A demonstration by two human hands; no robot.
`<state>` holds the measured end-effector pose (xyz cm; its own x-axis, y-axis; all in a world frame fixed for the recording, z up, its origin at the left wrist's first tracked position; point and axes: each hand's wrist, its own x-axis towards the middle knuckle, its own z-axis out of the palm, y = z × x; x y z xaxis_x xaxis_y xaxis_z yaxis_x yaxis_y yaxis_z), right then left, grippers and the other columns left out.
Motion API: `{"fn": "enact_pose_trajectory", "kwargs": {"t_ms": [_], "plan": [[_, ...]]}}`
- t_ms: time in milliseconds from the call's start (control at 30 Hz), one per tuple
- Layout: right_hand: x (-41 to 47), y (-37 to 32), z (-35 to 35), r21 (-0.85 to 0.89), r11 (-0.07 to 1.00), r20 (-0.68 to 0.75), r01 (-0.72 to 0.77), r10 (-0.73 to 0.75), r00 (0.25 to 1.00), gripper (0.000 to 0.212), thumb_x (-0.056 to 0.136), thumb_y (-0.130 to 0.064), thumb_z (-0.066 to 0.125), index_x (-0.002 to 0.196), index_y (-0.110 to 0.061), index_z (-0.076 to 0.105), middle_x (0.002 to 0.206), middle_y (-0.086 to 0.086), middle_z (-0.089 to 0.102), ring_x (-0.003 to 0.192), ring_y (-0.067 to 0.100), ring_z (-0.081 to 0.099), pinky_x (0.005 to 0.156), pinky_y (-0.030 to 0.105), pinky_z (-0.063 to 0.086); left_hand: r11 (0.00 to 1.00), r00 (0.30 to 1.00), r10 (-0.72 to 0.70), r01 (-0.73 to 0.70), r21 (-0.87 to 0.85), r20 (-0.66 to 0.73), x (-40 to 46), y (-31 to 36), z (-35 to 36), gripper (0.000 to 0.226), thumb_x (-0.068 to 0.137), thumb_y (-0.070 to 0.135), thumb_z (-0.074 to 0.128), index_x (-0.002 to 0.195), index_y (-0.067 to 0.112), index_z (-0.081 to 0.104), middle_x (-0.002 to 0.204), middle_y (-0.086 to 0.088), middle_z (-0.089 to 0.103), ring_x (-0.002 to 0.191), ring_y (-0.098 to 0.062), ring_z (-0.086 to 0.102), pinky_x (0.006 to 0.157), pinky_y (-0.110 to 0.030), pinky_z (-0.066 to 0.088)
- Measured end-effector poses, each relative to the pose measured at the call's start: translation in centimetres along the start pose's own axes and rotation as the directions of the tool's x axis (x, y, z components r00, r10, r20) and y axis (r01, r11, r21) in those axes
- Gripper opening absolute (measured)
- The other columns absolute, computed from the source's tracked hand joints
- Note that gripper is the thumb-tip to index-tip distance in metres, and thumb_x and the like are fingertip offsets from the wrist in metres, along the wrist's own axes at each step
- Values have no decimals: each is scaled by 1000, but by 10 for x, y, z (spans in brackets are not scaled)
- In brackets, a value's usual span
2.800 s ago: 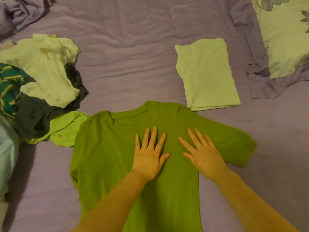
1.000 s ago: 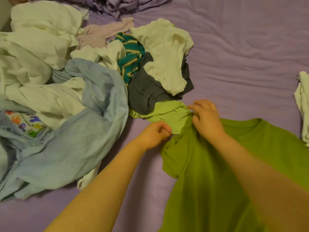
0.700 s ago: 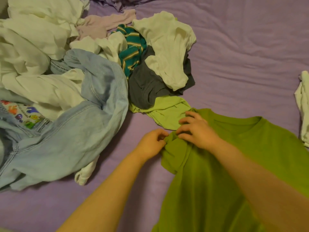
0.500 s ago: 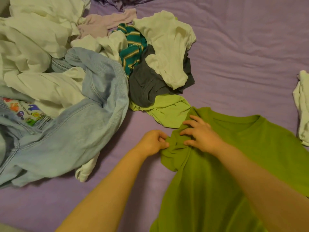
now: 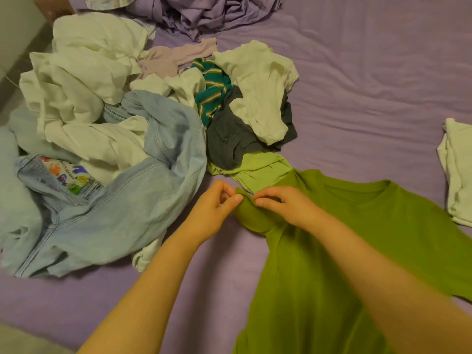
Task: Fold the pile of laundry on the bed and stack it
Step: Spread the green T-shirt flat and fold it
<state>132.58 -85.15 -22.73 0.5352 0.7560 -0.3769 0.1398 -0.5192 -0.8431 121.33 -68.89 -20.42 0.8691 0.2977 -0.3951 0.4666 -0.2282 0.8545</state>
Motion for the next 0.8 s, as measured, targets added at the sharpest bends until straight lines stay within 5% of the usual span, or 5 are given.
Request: {"fn": "enact_pose_trajectory", "kwargs": {"t_ms": [233,500,600,700,800], "plan": [[2,-14,1,-47,998,-69,32,-36,997,11,84,-15,70,94,-11,72,95,6,61,85,9,52,71,2,34,988,995,23,-38,150,95,0,3,-13,38,88,22,66,124,28,54,77,6,49,64,-2,46,63,-13,40],[13,-21,-11,36,999,-121,25,-21,992,9,82,-19,73,81,-21,64,90,-10,64,95,5,58,78,6,39,978,998,46,-54,203,45,-2,4,-24,25,76,21,79,73,19,55,99,-11,57,96,-17,53,86,-31,44],[22,-27,-7,45,994,-111,97,-92,990,16,81,-15,73,80,-21,59,85,-13,60,83,-7,55,79,7,41,1000,999,-31,30,7,32,0,4,-26,28,84,19,71,74,18,46,72,1,49,64,-1,48,60,-15,41],[27,-24,-13,5,992,-92,125,-124,988,18,85,-9,68,93,-22,58,98,-11,59,95,-4,53,78,-4,32,998,999,-12,9,63,47,6,2,-26,19,86,14,68,89,21,50,77,5,50,67,-3,50,60,-17,43],[33,-2,-26,-290,957,-109,15,-49,993,28,92,-6,56,118,-15,60,126,2,56,122,19,44,96,16,29,975,998,-41,31,221,40,12,-3,-24,21,83,18,72,96,15,56,82,1,53,76,-14,53,68,-27,45]]}}
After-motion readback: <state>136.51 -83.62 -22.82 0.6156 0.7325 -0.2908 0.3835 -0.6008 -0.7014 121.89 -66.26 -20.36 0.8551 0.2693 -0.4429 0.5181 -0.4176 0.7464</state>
